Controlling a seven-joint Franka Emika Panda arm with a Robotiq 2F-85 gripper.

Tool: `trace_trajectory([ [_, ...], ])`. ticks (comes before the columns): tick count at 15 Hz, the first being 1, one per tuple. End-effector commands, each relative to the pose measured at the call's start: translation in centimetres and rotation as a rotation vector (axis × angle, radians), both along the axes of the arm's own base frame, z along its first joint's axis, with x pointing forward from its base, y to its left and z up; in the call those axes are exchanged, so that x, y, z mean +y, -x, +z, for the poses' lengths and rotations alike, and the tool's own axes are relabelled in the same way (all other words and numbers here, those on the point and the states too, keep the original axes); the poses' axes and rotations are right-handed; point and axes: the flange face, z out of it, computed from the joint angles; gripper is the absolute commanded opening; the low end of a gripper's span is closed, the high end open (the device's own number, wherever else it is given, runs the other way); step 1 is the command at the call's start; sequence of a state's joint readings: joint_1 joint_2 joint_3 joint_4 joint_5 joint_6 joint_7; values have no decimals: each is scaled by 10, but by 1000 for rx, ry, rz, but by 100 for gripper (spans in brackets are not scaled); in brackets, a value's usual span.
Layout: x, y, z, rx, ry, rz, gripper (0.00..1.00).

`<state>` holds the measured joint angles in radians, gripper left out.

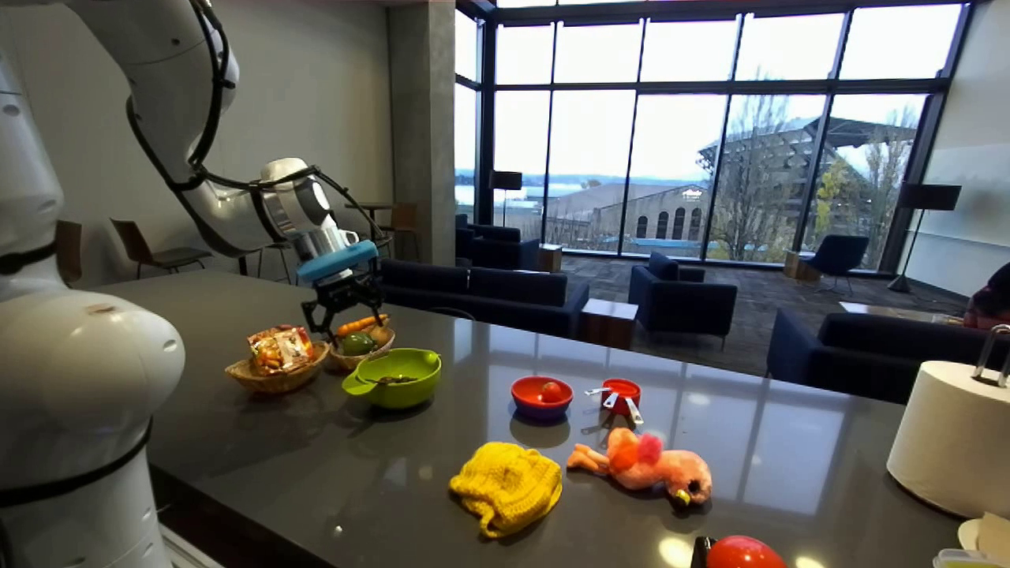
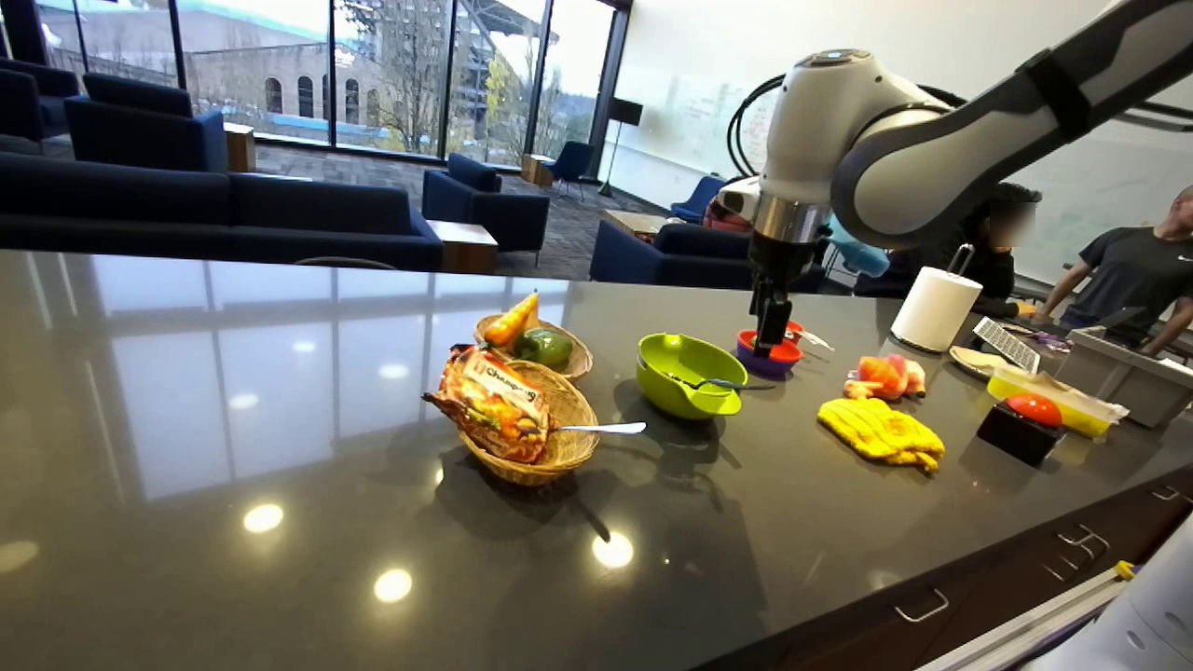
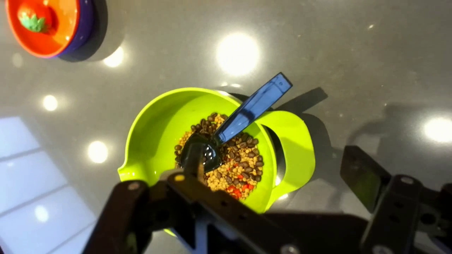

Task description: Pick up the black spoon and mix the substance in the lime green bowl

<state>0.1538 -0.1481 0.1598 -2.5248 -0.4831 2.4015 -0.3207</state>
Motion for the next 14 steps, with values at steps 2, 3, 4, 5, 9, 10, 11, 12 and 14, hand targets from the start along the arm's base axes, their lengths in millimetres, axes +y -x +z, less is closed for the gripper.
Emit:
trace_trajectory([
  [2,-21,14,12,-4,-73,-249,100],
  [3,-25,15,14,-9,-89,-302,100],
  [4,-31,17,16,-15,-99,-357,100],
  [5,-37,19,17,-24,-107,-410,100],
  [9,-71,30,26,-67,-124,-609,100],
  [10,-82,33,27,-76,-127,-643,100],
  [11,-95,37,29,-80,-136,-675,100],
  [12,-111,43,30,-92,-141,-698,100],
  [14,-101,28,24,-71,-123,-666,100],
])
